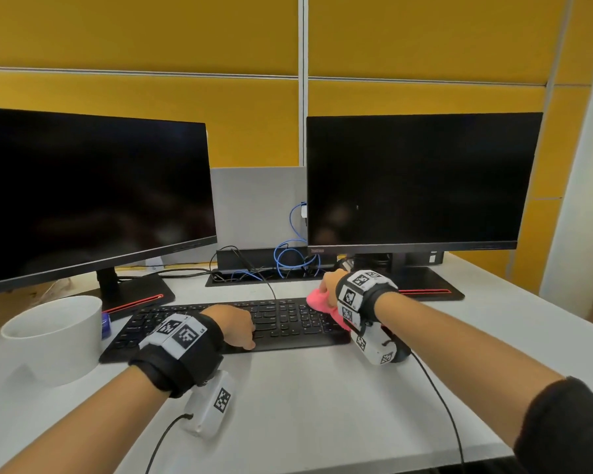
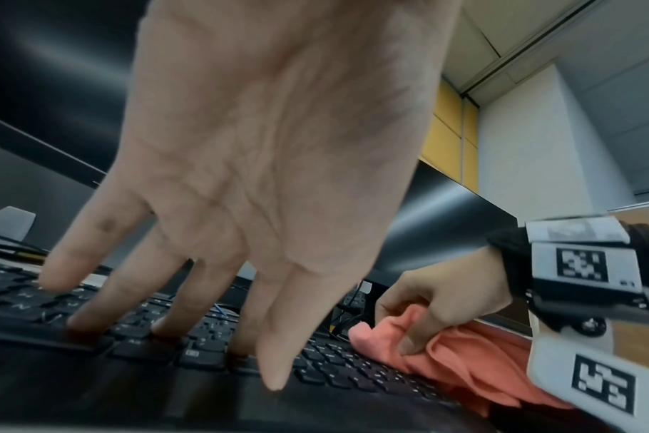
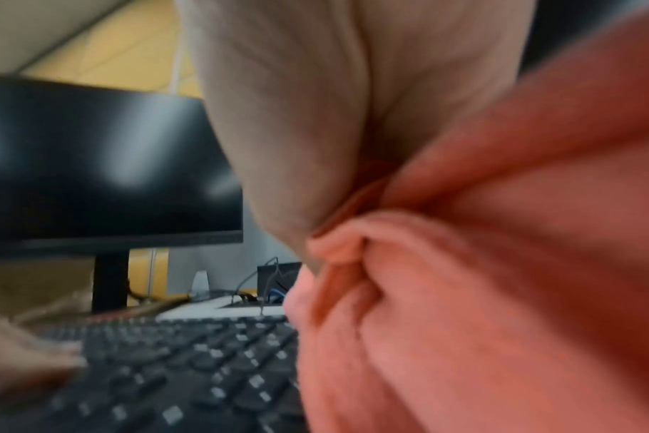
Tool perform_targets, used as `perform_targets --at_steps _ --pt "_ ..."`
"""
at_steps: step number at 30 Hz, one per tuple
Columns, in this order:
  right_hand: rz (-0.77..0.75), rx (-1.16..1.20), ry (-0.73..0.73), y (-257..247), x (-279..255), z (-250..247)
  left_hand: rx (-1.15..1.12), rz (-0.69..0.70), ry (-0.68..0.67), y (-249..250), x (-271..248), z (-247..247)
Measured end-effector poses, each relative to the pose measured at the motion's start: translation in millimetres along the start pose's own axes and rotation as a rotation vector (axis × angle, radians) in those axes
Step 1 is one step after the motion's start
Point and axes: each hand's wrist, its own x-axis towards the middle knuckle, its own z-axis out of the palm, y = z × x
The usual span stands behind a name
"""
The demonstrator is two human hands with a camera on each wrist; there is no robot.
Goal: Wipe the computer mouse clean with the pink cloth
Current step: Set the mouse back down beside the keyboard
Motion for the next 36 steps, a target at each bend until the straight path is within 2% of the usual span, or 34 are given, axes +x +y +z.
perform_targets --at_steps 3,9,10,12,13,15,17,20,24,25,28,29,34,36 --pt "-0.085 -0.107 -0.056 7 -5 -9 -0.048 -0.011 0.0 -1 3 2" --pt "-0.142 0.032 -0.279 11 -32 -30 -0.068 -0.016 0.01 0 5 5" --pt "-0.152 0.054 -0.247 14 -33 -37 -0.061 -0.014 0.007 0 5 5" --pt "-0.18 0.082 -0.086 19 -27 -48 -0.046 -0.007 0.006 -1 5 5" --pt "-0.165 0.096 0.003 22 -23 -47 -0.039 -0.005 0.005 -2 5 4" --pt "-0.09 0.073 0.054 28 -8 -31 -0.034 -0.005 0.0 -2 5 4" --pt "-0.057 -0.027 -0.017 30 6 -2 -0.037 -0.005 -0.002 -1 5 4" --pt "-0.124 -0.089 -0.086 23 -17 8 -0.044 -0.005 -0.003 -1 7 5" --pt "-0.228 -0.062 -0.408 30 -39 -21 -0.068 -0.013 -0.011 -2 9 5" --pt "-0.242 -0.049 -0.395 33 -40 -24 -0.069 -0.015 -0.013 -2 9 4" --pt "-0.281 0.052 -0.084 28 -36 -19 -0.061 -0.021 -0.018 0 7 3" --pt "-0.269 0.073 -0.043 23 -33 -13 -0.061 -0.022 -0.019 0 6 2" --pt "-0.236 -0.026 -0.156 5 -31 10 -0.055 -0.023 -0.015 2 1 3" --pt "-0.291 -0.034 -0.277 2 -40 9 -0.047 -0.024 -0.016 2 -1 3"
